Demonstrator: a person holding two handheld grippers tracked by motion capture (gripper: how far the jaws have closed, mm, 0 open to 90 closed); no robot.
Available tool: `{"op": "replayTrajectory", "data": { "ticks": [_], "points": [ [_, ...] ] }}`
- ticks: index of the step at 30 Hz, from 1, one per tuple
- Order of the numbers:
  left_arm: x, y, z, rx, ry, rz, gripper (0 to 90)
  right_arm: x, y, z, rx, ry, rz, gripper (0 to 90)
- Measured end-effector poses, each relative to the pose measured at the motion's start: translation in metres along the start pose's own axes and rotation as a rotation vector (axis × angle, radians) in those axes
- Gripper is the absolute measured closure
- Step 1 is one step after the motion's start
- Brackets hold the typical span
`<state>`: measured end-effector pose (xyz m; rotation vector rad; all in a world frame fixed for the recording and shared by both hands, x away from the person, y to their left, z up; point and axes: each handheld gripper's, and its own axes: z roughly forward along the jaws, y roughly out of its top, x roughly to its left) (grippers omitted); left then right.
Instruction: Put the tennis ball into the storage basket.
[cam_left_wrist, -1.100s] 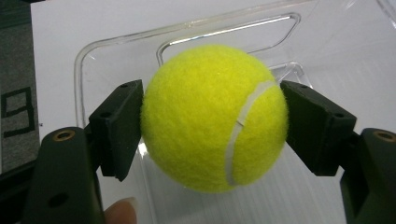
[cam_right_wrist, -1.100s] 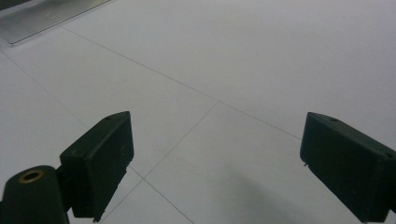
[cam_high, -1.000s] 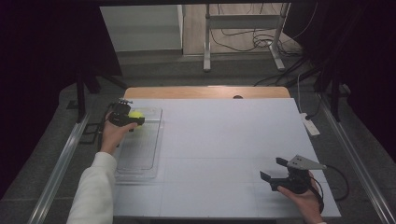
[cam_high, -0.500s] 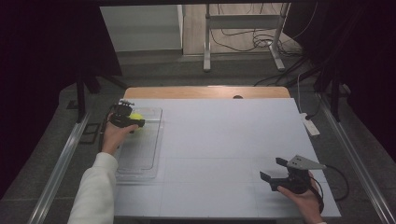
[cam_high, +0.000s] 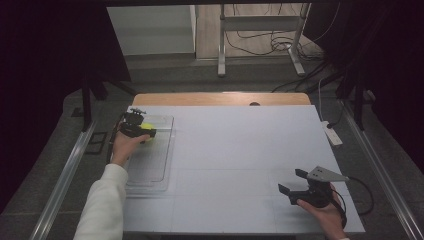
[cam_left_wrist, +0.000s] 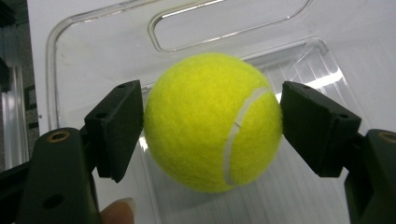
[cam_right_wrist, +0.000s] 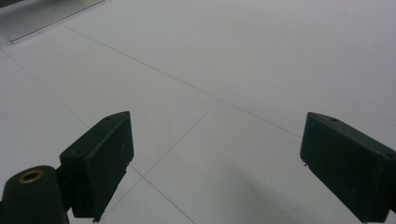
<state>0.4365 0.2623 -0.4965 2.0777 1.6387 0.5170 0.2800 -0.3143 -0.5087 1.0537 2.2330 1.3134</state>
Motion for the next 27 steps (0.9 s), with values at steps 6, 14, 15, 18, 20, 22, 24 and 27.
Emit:
{"op": "replayTrajectory", "data": {
  "ticks": [6, 14, 15, 18, 20, 22, 24, 27],
  "points": [
    [0.001, 0.0, -0.003, -0.02, -0.013, -0.011, 19.4, 0.0, 0.0, 0.0, 0.0, -0.001, -0.001, 9.8],
    [-0.003, 0.001, -0.012, -0.079, -0.056, 0.003, 15.6, 0.0, 0.0, 0.0, -0.003, -0.003, -0.001, 9.8],
    [-0.003, 0.001, -0.012, -0.079, -0.056, 0.003, 15.3, 0.0, 0.0, 0.0, -0.003, -0.003, -0.001, 9.8],
    [-0.004, 0.001, -0.016, -0.099, -0.059, 0.003, 15.0, 0.0, 0.0, 0.0, -0.003, -0.003, -0.001, 9.8],
    [-0.004, 0.001, -0.018, -0.109, -0.062, -0.003, 14.6, 0.0, 0.0, 0.0, -0.003, -0.003, -0.002, 9.8],
    [-0.004, 0.001, -0.02, -0.119, -0.068, -0.003, 14.0, 0.0, 0.0, -0.001, -0.004, -0.002, -0.001, 9.8],
    [-0.004, 0.001, -0.022, -0.132, -0.073, -0.002, 13.8, 0.0, 0.0, -0.001, -0.004, -0.002, -0.001, 9.8],
    [-0.004, 0.0, -0.028, -0.163, -0.094, -0.007, 13.7, 0.0, 0.0, -0.001, -0.005, -0.002, -0.001, 9.8]
  ]
}}
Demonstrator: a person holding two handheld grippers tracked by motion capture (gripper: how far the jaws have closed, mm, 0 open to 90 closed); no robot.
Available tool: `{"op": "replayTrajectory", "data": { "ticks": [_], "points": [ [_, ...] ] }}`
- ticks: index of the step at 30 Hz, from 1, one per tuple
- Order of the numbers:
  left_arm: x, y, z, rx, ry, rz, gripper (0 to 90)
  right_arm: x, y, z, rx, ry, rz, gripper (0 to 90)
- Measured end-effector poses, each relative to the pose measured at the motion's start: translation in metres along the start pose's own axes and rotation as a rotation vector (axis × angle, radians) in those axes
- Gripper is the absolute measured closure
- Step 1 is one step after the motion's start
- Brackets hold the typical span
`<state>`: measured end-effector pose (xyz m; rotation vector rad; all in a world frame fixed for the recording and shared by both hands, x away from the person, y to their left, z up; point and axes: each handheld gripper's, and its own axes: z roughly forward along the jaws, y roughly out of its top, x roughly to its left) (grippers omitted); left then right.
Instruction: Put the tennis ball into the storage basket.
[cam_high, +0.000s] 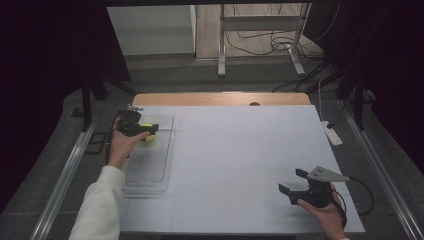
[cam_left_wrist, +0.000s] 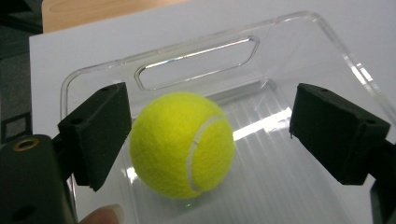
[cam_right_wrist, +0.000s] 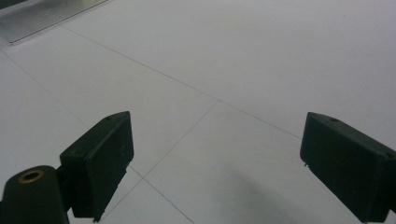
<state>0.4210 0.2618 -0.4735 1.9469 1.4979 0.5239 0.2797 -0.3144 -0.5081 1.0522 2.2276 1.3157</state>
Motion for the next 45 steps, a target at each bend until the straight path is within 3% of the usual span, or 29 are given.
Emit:
{"op": "replayTrajectory", "data": {
  "ticks": [17, 32, 45],
  "points": [
    [-0.009, -0.007, -0.029, -0.105, -0.115, 0.008, 13.1, -0.003, -0.001, -0.002, -0.005, 0.005, 0.013, 9.8],
    [-0.019, -0.02, -0.05, -0.155, -0.147, 0.037, 13.1, -0.002, -0.001, -0.003, -0.005, -0.001, 0.011, 9.8],
    [-0.037, -0.034, -0.069, -0.204, -0.193, 0.084, 13.4, -0.003, -0.002, -0.005, -0.004, -0.009, 0.015, 9.8]
  ]
}}
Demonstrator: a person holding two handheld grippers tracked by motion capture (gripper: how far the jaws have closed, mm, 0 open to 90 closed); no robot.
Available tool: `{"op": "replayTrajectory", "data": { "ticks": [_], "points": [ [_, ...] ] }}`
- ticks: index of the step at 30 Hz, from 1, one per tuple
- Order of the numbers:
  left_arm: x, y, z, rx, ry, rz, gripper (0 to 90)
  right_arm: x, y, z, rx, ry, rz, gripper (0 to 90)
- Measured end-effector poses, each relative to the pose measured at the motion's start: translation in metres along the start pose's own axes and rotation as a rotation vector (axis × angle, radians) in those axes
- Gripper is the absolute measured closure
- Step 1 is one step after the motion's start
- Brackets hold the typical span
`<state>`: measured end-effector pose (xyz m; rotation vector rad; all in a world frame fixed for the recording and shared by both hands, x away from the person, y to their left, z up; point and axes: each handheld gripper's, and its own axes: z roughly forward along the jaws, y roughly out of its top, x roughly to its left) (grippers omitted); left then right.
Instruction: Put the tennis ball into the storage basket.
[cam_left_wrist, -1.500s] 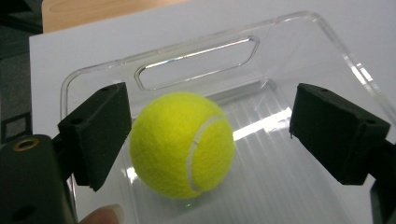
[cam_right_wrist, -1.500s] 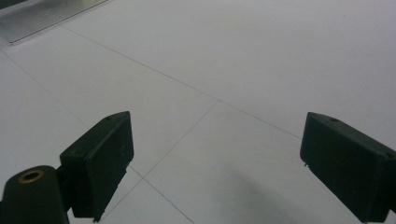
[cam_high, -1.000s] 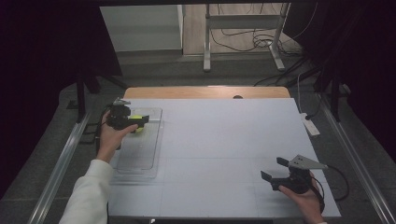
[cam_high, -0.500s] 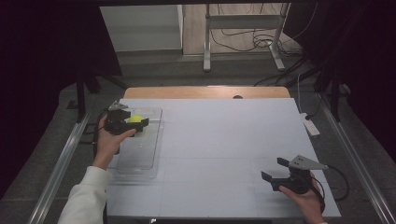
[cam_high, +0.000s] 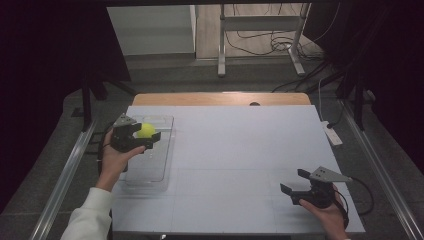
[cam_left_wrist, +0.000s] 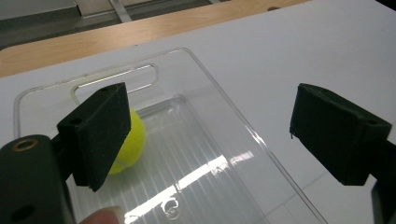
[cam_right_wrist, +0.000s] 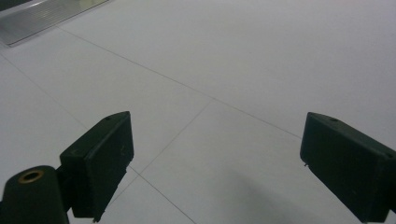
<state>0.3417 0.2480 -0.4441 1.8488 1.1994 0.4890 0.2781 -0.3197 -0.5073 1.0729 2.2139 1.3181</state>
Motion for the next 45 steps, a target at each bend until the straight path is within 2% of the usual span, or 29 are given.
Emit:
{"op": "replayTrajectory", "data": {
  "ticks": [5, 18, 24, 28, 38, 45],
  "points": [
    [-0.011, -0.006, -0.005, -0.015, -0.031, 0.018, 13.3, 0.0, 0.0, 0.0, 0.0, -0.002, -0.001, 9.8],
    [-0.033, -0.028, -0.025, -0.065, -0.08, 0.041, 13.5, 0.0, 0.001, -0.001, -0.009, -0.002, 0.004, 9.8],
    [-0.046, -0.043, -0.027, -0.058, -0.103, 0.062, 13.5, -0.002, 0.001, -0.004, -0.02, -0.005, 0.014, 9.8],
    [-0.053, -0.054, -0.027, -0.042, -0.102, 0.076, 13.6, -0.003, 0.001, -0.005, -0.027, -0.005, 0.023, 9.8],
    [-0.061, -0.071, -0.031, -0.043, -0.118, 0.085, 13.6, -0.003, 0.001, -0.006, -0.028, -0.007, 0.022, 9.8],
    [-0.065, -0.082, -0.03, -0.025, -0.123, 0.082, 13.6, -0.003, 0.002, -0.006, -0.035, -0.006, 0.019, 9.8]
  ]
}}
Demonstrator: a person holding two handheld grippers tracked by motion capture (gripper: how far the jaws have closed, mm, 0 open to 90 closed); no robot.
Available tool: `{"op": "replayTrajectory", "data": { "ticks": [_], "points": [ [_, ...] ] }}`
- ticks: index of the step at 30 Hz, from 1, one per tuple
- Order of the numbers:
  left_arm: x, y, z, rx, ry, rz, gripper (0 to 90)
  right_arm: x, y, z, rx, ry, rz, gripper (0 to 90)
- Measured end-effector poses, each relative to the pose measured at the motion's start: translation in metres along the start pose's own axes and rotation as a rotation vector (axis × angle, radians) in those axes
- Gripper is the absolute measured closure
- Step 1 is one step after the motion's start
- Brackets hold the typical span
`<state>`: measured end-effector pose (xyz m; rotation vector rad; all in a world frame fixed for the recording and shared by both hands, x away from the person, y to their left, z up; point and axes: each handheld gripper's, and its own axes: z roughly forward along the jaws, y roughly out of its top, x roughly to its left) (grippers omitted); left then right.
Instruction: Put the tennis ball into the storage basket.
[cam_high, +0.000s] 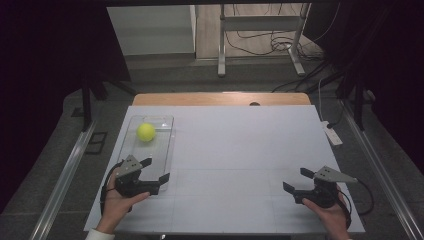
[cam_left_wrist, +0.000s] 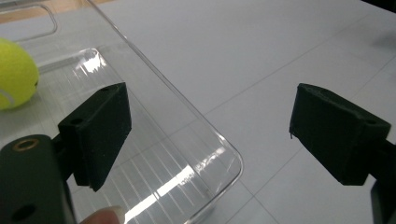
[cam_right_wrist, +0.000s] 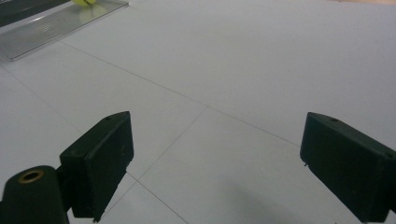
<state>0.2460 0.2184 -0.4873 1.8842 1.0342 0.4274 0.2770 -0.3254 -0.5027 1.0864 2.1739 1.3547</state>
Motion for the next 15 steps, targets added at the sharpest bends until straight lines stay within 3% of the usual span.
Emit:
{"op": "replayTrajectory", "data": {
  "ticks": [15],
  "points": [
    [-0.0004, -0.0029, 0.0009, 0.004, 0.004, 0.004, 13.6, 0.0015, 0.0005, 0.0006, -0.003, 0.006, -0.008, 9.8]
  ]
}}
